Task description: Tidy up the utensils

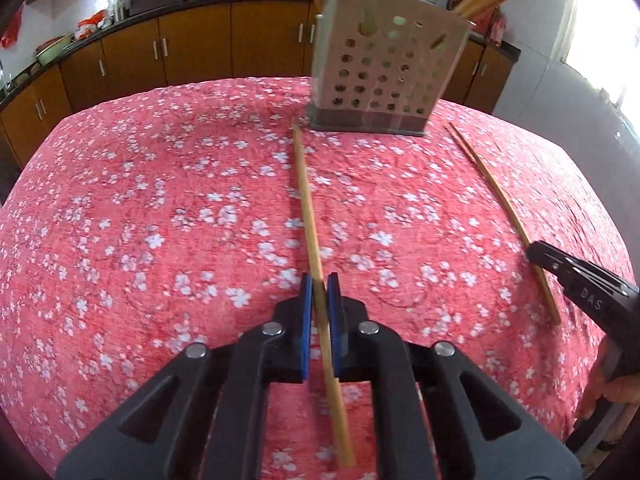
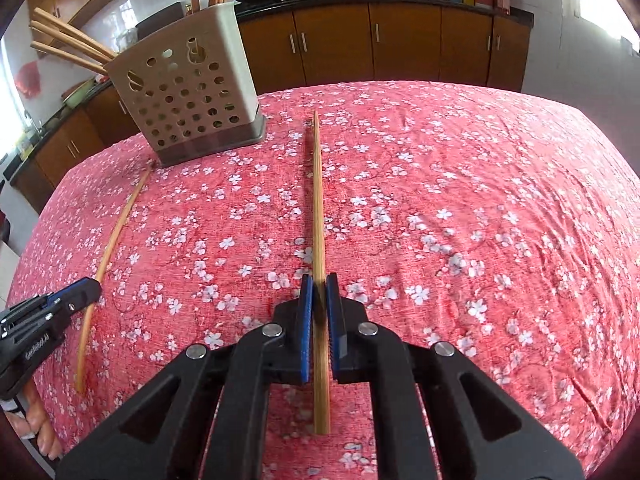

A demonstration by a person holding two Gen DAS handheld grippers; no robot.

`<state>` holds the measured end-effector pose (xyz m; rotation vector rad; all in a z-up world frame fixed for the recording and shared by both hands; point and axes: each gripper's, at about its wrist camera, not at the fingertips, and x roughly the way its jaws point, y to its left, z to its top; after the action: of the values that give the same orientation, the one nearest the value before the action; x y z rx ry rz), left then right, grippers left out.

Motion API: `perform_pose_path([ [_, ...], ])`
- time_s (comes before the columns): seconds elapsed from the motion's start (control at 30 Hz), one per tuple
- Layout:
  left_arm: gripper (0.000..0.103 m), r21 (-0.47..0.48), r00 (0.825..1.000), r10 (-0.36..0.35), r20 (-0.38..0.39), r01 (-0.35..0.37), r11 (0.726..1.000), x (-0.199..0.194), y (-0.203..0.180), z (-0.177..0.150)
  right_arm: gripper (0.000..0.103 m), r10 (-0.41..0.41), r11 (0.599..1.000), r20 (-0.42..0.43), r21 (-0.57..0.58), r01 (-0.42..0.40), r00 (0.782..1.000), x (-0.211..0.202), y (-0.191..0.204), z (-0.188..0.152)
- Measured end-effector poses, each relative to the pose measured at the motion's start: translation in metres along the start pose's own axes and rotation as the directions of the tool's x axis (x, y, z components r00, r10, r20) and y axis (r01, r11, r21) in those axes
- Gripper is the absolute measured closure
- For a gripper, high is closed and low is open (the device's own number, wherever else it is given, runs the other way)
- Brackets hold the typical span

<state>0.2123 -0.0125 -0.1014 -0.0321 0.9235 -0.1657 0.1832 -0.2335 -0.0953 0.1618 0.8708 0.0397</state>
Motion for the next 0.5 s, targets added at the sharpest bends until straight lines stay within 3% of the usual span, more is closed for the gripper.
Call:
perform_pose_path([
  [0.27, 0.095, -0.077, 0.994, 0.106, 0.005, -0.106, 0.991, 0.006, 0.061, 0.019, 0.095, -0.018, 1.0, 0.007, -0.011, 0.018, 1.0, 0.009, -0.005, 0.01],
  [0.5, 0.092, -0.093, 0.993, 0.117, 0.028, -0.114, 0.989, 0.011, 0.088, 0.028, 0.095, -0.051, 0.998, 0.017, -0.046, 0.052, 0.999, 0.02, -0.004, 0.024],
])
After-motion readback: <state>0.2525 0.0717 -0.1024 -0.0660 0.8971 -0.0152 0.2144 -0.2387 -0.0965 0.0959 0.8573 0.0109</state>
